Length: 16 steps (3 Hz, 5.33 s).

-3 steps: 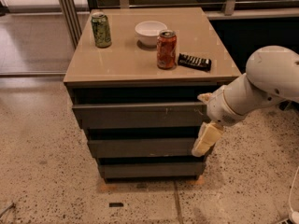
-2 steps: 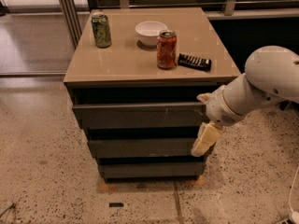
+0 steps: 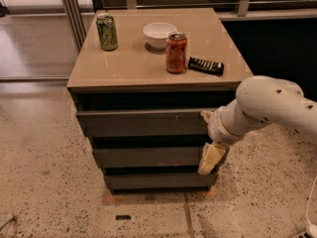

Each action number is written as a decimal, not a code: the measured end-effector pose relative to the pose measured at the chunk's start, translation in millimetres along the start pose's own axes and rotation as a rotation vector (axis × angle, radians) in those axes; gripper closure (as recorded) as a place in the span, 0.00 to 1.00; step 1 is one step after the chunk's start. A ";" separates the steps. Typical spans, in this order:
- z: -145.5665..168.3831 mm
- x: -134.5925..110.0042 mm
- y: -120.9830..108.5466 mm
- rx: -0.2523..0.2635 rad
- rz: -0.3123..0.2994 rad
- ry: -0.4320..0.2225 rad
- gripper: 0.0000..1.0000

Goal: Open middle drawer

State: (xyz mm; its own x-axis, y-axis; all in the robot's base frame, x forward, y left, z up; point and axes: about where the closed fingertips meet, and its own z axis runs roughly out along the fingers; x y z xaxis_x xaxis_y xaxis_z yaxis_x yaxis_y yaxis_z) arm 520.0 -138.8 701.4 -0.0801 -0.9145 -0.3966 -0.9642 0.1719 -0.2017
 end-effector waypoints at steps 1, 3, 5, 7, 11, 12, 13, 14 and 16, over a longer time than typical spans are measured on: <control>48.8 12.8 0.5 -0.004 -0.017 0.018 0.00; 127.5 33.4 6.8 -0.051 0.007 0.023 0.00; 188.4 58.1 11.0 -0.115 0.046 0.029 0.00; 197.7 71.9 7.8 -0.029 -0.076 0.107 0.00; 237.0 91.5 -26.4 0.010 -0.077 0.000 0.00; 244.1 91.4 -36.5 0.012 -0.060 -0.073 0.00; 254.4 92.7 -45.6 -0.003 -0.033 -0.136 0.00; 264.9 97.1 -51.7 -0.024 0.001 -0.178 0.00; 281.7 102.7 -55.7 -0.060 0.040 -0.197 0.00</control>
Offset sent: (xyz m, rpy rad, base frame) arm 0.0265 0.0210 -0.1471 -0.0183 0.0549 0.0150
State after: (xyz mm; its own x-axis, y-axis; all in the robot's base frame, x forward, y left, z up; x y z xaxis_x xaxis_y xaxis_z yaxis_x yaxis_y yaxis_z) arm 636.7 -139.1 419.6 -0.0737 -0.8169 -0.5721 -0.9751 0.1793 -0.1303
